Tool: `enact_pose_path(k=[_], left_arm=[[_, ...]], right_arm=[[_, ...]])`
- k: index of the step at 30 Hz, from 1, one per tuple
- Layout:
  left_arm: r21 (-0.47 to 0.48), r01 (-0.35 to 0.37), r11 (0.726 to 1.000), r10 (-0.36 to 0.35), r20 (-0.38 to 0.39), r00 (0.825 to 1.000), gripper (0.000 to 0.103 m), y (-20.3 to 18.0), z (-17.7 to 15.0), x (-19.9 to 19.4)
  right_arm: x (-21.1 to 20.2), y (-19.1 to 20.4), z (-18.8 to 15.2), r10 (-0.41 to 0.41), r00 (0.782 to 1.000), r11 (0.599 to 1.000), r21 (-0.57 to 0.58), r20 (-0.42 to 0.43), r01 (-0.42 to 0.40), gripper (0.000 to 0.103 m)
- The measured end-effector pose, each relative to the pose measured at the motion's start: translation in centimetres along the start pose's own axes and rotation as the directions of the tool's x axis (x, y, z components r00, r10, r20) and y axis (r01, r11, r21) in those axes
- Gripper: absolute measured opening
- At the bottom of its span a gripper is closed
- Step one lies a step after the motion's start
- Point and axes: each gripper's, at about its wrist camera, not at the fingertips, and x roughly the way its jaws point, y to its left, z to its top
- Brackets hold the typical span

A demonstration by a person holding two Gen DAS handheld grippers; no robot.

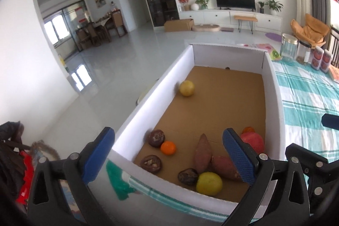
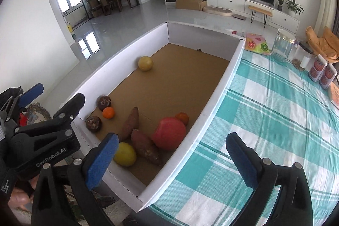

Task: Organize fruits
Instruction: 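Carry the orange and pear into the white box and release both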

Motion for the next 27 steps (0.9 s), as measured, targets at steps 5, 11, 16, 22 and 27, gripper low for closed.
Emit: enact_pose_path(k=[5,11,16,22,27], left_arm=[[-0.01,0.012,1.0,-0.013,-0.094,0.996,0.102,0.6,-0.4,0.0],[-0.034,-0.003,0.999,-0.001,-0.109,0.994,0.102,1.8,-0.2,-0.1],[-0.039,0.028,0.999,-0.032,-0.126,0.992,0.102,1.8,-0.5,0.2],[-0.045,0.03,0.999,-0.036,-0.129,0.991,0.102,1.9,-0.8,0.4],[-0.061,0.031,0.998,-0.039,-0.126,0.991,0.102,2.4,-0.8,0.2]], right_arm=[[-1.4,1.8,0.1,0.007,0.999,1.0,0.006,-0.036,-0.007,0.101],[-2.3,3.6,0.2,-0.002,1.0,1.0,-0.019,-0.026,0.002,0.101],[-2.1,3.7,0.1,-0.009,0.999,1.0,-0.018,-0.034,0.008,0.101],[-1.8,4.1,0.1,-0.012,0.999,0.999,-0.031,-0.046,0.011,0.101],[-1.7,4.2,0.1,-0.022,0.999,0.999,-0.041,-0.04,0.021,0.101]])
